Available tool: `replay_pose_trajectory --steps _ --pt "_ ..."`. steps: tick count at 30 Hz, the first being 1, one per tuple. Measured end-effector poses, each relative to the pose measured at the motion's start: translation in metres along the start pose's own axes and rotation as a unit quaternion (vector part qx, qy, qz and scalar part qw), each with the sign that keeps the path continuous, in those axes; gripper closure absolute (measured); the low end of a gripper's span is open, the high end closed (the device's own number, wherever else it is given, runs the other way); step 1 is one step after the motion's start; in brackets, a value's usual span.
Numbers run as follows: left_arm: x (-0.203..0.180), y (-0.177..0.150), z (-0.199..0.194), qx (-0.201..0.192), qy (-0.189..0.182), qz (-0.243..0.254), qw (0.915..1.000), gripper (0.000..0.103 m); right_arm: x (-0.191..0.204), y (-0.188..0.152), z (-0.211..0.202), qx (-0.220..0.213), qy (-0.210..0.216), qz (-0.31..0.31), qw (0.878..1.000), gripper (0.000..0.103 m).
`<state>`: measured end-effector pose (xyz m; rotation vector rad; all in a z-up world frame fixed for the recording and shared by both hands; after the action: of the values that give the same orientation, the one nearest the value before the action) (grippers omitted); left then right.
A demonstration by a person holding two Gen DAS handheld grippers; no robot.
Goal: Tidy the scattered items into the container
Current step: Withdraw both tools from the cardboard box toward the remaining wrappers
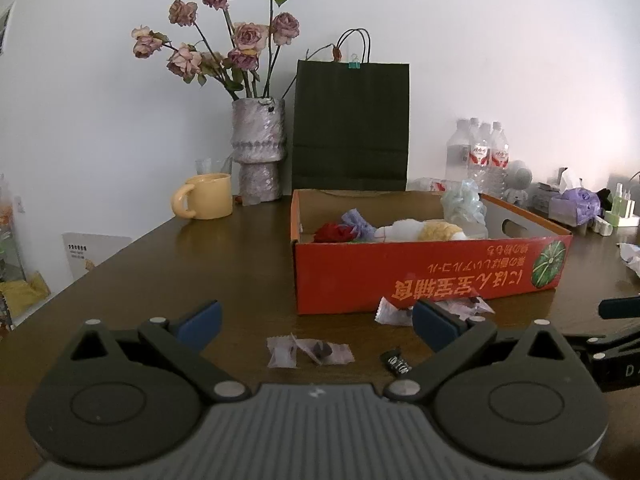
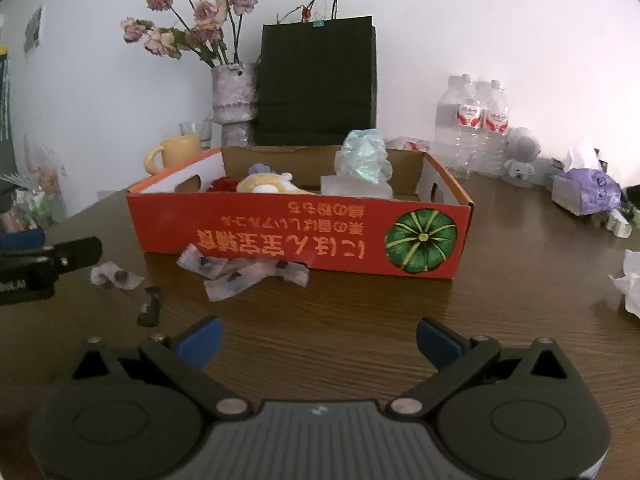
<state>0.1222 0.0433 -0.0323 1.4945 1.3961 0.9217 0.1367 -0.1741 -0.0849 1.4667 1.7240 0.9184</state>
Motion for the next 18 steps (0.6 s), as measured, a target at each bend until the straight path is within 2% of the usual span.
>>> replay_pose_trajectory --steps 7,10,13,16,18 --pt "0.005 0.001 0.0 0.008 0.024 -0.01 0.9996 0.0 0.001 0.0 0.002 0.005 0.0 -0.004 1.0 0.0" --pt "-0.001 -0.01 0.005 0.038 0.026 0.004 0.9989 0.0 0.002 -0.001 0.004 0.009 -0.002 -0.008 1.0 0.0" --pt "-0.012 -0.022 -0.008 -0.009 0.042 0.037 0.9984 0.0 0.001 -0.001 0.004 0.011 -0.002 -0.005 1.0 0.0" --pt "-0.027 -0.033 -0.014 -0.027 0.052 0.083 0.9948 0.0 0.0 -0.001 0.005 0.012 -0.004 -0.003 1.0 0.0" --pt "-0.029 -0.039 -0.015 -0.03 0.057 0.089 0.9939 0.0 0.0 -0.001 0.005 0.013 -0.006 -0.003 1.0 0.0"
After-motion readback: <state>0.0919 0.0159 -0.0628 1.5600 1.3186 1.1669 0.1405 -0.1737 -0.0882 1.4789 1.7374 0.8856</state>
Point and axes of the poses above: each gripper's, at about its wrist camera, not at the fingertips, and z roughly the way its jaws point, x to its left, y to its top, the point moved 2 cm from there along z, roughly the way its jaws point, and after that the axes turned 8 degrees about -y, right-handed, at the moved point
